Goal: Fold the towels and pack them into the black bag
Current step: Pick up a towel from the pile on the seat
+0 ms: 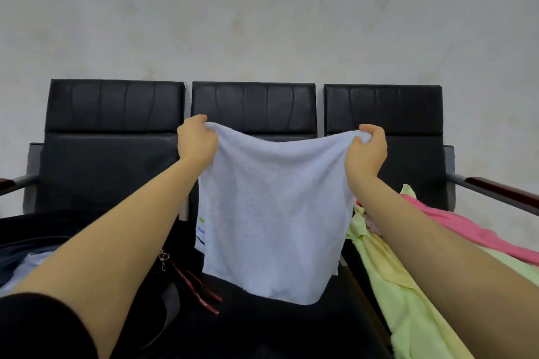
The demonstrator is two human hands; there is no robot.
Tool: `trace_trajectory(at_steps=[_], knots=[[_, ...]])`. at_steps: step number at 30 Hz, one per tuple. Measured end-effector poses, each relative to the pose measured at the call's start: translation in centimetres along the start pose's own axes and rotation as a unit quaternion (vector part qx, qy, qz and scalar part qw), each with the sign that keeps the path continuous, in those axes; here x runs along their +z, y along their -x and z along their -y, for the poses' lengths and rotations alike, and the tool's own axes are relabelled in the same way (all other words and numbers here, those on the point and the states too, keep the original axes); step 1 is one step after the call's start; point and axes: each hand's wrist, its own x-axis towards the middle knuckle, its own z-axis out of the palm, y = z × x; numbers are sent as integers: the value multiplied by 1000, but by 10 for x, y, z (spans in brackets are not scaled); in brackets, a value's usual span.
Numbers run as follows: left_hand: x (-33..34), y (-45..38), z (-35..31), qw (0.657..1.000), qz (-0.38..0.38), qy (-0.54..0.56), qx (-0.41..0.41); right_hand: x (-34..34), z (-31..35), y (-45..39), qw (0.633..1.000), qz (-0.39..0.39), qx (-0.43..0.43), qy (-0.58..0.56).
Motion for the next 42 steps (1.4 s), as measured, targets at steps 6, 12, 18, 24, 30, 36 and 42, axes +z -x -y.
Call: trace_trajectory(at_steps=[6,12,18,24,30,36,42], knots=[[-4,0,-1,999,-31,1,-34,-3,-5,-2,996,31,-37,73],[0,3,1,998,8,17,-52,-14,-15,-3,975,34,-63,210],[8,4,2,989,130,-4,-70,-17,-21,-5,958,38,-51,279],[8,6,12,980,134,-143,17,-15,-20,-7,968,70,-14,240],[12,-2,25,975,86,-187,82,-17,-20,-6,941,81,-57,323],[14,-1,36,970,82,-214,84,-15,-25,-4,931,86,-64,348],[15,1,41,972,49,-219,68,-10,-33,-6,885,56,-136,443]])
